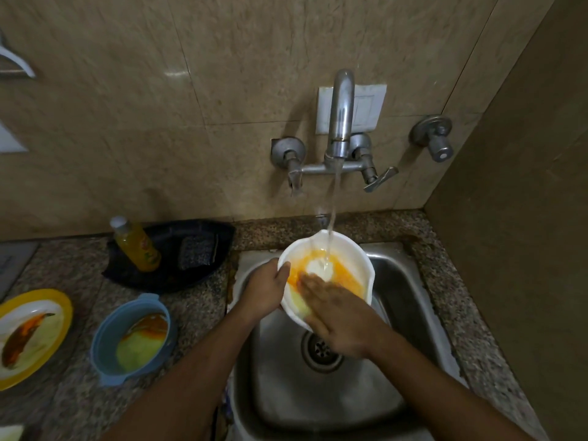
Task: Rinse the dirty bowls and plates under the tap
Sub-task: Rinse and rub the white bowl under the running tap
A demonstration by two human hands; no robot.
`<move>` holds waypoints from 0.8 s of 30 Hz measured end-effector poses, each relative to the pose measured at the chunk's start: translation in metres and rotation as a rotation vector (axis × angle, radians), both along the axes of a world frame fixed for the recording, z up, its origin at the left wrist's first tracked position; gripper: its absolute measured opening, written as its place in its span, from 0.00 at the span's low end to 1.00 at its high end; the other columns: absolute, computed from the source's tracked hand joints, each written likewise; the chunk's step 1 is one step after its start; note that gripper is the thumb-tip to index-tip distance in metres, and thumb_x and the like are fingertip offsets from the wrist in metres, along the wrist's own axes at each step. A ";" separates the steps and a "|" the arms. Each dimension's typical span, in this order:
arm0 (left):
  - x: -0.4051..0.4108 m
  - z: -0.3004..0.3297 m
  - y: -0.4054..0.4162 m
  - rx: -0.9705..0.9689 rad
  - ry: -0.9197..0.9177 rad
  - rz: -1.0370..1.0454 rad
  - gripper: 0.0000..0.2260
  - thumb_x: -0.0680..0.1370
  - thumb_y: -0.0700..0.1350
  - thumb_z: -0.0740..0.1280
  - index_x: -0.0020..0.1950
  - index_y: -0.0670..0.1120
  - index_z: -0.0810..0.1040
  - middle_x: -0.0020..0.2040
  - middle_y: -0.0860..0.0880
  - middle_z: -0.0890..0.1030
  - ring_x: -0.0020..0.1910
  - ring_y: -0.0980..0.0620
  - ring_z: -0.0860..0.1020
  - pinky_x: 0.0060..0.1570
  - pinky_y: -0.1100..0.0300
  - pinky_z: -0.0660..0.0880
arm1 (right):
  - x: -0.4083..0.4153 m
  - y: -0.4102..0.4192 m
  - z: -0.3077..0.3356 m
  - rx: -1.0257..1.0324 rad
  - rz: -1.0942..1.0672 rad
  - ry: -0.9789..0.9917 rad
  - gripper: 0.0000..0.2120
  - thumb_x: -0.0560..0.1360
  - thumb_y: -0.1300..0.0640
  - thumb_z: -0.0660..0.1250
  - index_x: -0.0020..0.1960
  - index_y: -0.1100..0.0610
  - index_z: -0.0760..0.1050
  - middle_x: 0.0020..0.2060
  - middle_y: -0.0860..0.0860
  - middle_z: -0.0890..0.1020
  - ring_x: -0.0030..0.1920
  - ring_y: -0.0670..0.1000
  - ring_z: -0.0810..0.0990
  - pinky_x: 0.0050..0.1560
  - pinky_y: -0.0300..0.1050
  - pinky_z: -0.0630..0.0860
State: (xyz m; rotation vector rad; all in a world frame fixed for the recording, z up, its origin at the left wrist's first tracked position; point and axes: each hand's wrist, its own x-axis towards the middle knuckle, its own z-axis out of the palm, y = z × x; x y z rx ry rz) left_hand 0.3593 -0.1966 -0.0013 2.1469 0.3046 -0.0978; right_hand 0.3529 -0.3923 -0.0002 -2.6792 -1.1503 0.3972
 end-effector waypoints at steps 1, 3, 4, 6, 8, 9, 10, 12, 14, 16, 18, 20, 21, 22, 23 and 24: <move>-0.002 0.000 -0.001 -0.006 0.000 -0.025 0.14 0.83 0.53 0.58 0.50 0.46 0.79 0.42 0.47 0.83 0.41 0.48 0.82 0.42 0.48 0.81 | 0.003 -0.011 -0.003 -0.031 -0.035 -0.031 0.34 0.80 0.36 0.40 0.80 0.52 0.42 0.78 0.48 0.43 0.78 0.49 0.43 0.75 0.46 0.40; -0.006 0.001 -0.008 -0.052 0.012 -0.077 0.12 0.83 0.52 0.58 0.53 0.49 0.79 0.41 0.49 0.83 0.38 0.50 0.83 0.35 0.49 0.82 | 0.013 -0.017 -0.008 -0.094 -0.190 -0.049 0.41 0.74 0.31 0.31 0.80 0.54 0.43 0.78 0.50 0.44 0.79 0.52 0.44 0.76 0.50 0.41; -0.006 0.002 -0.013 -0.090 0.025 -0.076 0.11 0.83 0.51 0.58 0.53 0.49 0.79 0.40 0.50 0.83 0.37 0.51 0.83 0.31 0.51 0.82 | 0.018 -0.010 -0.009 -0.080 -0.259 -0.042 0.44 0.72 0.30 0.29 0.80 0.56 0.43 0.79 0.52 0.44 0.79 0.53 0.43 0.76 0.51 0.41; -0.003 0.006 -0.018 -0.116 0.047 -0.046 0.11 0.83 0.51 0.58 0.54 0.50 0.78 0.40 0.51 0.82 0.38 0.52 0.82 0.30 0.56 0.80 | 0.019 0.013 -0.010 -0.010 -0.281 -0.028 0.47 0.71 0.30 0.25 0.79 0.58 0.43 0.79 0.55 0.43 0.78 0.54 0.41 0.76 0.51 0.42; 0.003 0.005 -0.014 -0.052 0.025 -0.039 0.13 0.83 0.52 0.57 0.54 0.49 0.79 0.44 0.51 0.83 0.43 0.51 0.82 0.39 0.57 0.79 | 0.009 0.025 -0.008 0.041 -0.154 -0.026 0.40 0.76 0.33 0.29 0.79 0.57 0.43 0.79 0.53 0.42 0.78 0.52 0.40 0.77 0.51 0.44; 0.004 0.004 -0.010 -0.043 0.018 -0.030 0.14 0.83 0.53 0.57 0.54 0.48 0.79 0.45 0.50 0.83 0.45 0.50 0.82 0.44 0.54 0.79 | 0.003 0.020 -0.005 0.044 -0.072 -0.013 0.35 0.79 0.37 0.35 0.80 0.56 0.42 0.79 0.51 0.43 0.78 0.50 0.41 0.77 0.49 0.44; 0.004 0.003 -0.007 -0.049 0.018 -0.025 0.15 0.83 0.54 0.58 0.53 0.48 0.80 0.45 0.49 0.84 0.45 0.50 0.82 0.47 0.50 0.80 | -0.002 0.010 -0.003 0.027 -0.014 -0.005 0.32 0.81 0.40 0.42 0.80 0.54 0.42 0.79 0.50 0.43 0.78 0.49 0.42 0.77 0.47 0.44; 0.001 0.000 -0.004 -0.033 0.019 -0.039 0.15 0.83 0.54 0.58 0.51 0.47 0.79 0.43 0.48 0.83 0.42 0.49 0.82 0.45 0.45 0.81 | -0.001 -0.014 -0.005 -0.030 -0.027 -0.019 0.32 0.81 0.40 0.46 0.80 0.52 0.41 0.79 0.49 0.45 0.78 0.49 0.45 0.77 0.49 0.49; -0.003 0.000 -0.009 -0.031 0.018 -0.076 0.14 0.83 0.54 0.58 0.52 0.48 0.79 0.42 0.48 0.83 0.39 0.49 0.83 0.38 0.45 0.82 | 0.009 -0.021 -0.007 -0.102 -0.186 -0.024 0.38 0.77 0.33 0.39 0.80 0.53 0.40 0.79 0.51 0.43 0.78 0.51 0.45 0.76 0.51 0.48; -0.002 -0.001 -0.016 -0.082 0.029 -0.069 0.13 0.83 0.54 0.58 0.52 0.48 0.78 0.42 0.47 0.83 0.39 0.48 0.83 0.35 0.44 0.82 | 0.020 -0.005 -0.010 -0.039 -0.306 0.008 0.46 0.70 0.29 0.31 0.79 0.56 0.39 0.78 0.53 0.40 0.78 0.52 0.39 0.75 0.49 0.41; 0.004 0.000 -0.017 -0.090 0.033 -0.047 0.12 0.83 0.54 0.57 0.53 0.49 0.78 0.44 0.48 0.83 0.41 0.48 0.83 0.38 0.45 0.82 | 0.020 0.020 -0.008 0.044 -0.292 0.033 0.48 0.69 0.28 0.29 0.79 0.57 0.39 0.78 0.54 0.38 0.77 0.52 0.36 0.75 0.49 0.40; 0.008 0.001 -0.015 -0.054 0.000 -0.029 0.13 0.83 0.53 0.58 0.56 0.48 0.79 0.48 0.48 0.84 0.45 0.48 0.83 0.43 0.50 0.81 | 0.010 0.029 -0.002 0.087 -0.148 0.041 0.43 0.73 0.30 0.33 0.79 0.57 0.42 0.79 0.54 0.41 0.78 0.52 0.40 0.76 0.50 0.43; 0.010 0.000 -0.011 -0.017 -0.022 -0.012 0.14 0.83 0.52 0.58 0.57 0.46 0.79 0.49 0.47 0.84 0.47 0.48 0.82 0.46 0.53 0.79 | 0.004 0.024 -0.002 0.094 -0.063 0.033 0.40 0.75 0.33 0.35 0.80 0.57 0.44 0.79 0.53 0.45 0.78 0.51 0.44 0.76 0.49 0.45; 0.011 -0.001 -0.006 0.022 -0.041 0.002 0.14 0.83 0.51 0.58 0.56 0.44 0.80 0.49 0.45 0.84 0.48 0.47 0.81 0.47 0.55 0.77 | -0.002 0.013 -0.003 0.084 0.000 0.014 0.38 0.77 0.34 0.38 0.80 0.56 0.46 0.79 0.52 0.48 0.78 0.50 0.47 0.76 0.48 0.47; 0.011 -0.003 -0.003 0.059 -0.049 0.012 0.15 0.83 0.50 0.58 0.54 0.42 0.80 0.49 0.44 0.83 0.48 0.45 0.81 0.47 0.55 0.76 | -0.005 -0.001 -0.008 0.056 0.029 -0.016 0.36 0.78 0.35 0.41 0.80 0.55 0.48 0.79 0.51 0.51 0.78 0.50 0.52 0.76 0.48 0.51; 0.011 -0.007 0.000 0.089 -0.055 0.011 0.16 0.83 0.51 0.58 0.53 0.41 0.79 0.48 0.43 0.83 0.47 0.44 0.81 0.47 0.53 0.77 | -0.005 -0.015 -0.012 0.021 0.011 -0.062 0.35 0.79 0.36 0.44 0.80 0.54 0.49 0.78 0.52 0.55 0.77 0.53 0.57 0.74 0.49 0.57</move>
